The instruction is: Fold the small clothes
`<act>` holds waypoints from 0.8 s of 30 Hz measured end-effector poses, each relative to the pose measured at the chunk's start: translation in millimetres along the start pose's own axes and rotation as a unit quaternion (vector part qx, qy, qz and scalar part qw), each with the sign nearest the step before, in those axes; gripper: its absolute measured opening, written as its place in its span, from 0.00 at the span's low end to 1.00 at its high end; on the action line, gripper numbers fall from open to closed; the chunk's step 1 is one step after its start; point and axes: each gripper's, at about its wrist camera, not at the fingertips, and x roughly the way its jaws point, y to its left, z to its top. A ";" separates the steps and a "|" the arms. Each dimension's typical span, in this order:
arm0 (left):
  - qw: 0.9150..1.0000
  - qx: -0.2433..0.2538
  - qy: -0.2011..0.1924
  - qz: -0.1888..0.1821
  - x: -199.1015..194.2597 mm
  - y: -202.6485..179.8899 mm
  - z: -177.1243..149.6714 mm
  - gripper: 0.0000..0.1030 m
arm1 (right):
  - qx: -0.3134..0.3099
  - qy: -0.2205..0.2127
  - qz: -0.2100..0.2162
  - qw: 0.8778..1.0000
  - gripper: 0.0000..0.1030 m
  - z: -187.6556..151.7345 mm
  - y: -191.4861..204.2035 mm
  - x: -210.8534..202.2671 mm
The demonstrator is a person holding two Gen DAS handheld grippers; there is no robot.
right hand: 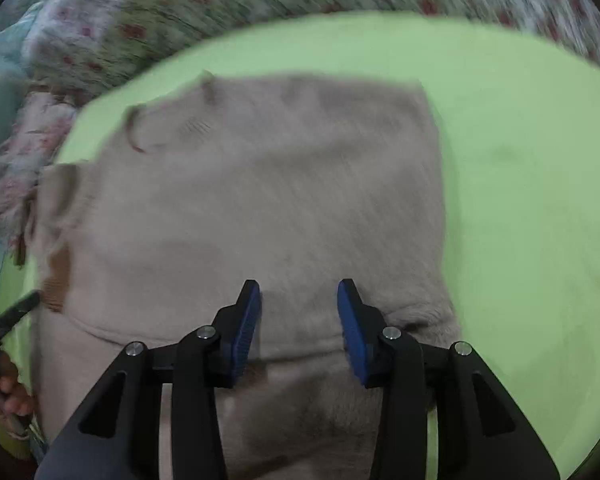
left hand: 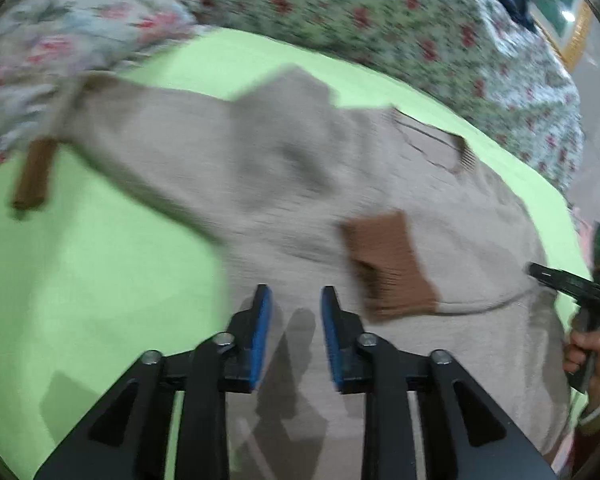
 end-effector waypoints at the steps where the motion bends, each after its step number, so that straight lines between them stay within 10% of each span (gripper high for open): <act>1: 1.000 -0.005 -0.010 0.022 -6.8 14.2 4.3 0.41 | 0.012 -0.003 0.006 1.000 0.41 -0.3 -0.7 -7.0; 8: 0.985 -0.046 -0.047 0.159 -20.6 107.8 55.9 0.83 | 0.009 -0.025 0.094 0.995 0.44 -28.0 33.8 -52.6; 11: 0.980 -0.066 -0.033 0.187 -2.4 146.2 78.1 0.83 | 0.008 -0.012 0.110 0.994 0.44 -46.0 48.2 -53.1; 14: 0.983 -0.093 -0.006 0.157 19.1 177.4 90.7 0.54 | 0.014 0.015 0.112 0.993 0.44 -60.7 52.0 -43.5; 16: 0.986 -0.114 0.019 0.122 31.9 193.3 94.1 0.16 | 0.015 0.026 0.114 0.993 0.44 -69.2 56.9 -38.6; 24: 0.995 -0.087 -0.030 0.044 -19.7 156.1 85.6 0.09 | 0.008 0.012 0.112 0.994 0.44 -72.1 67.8 -45.7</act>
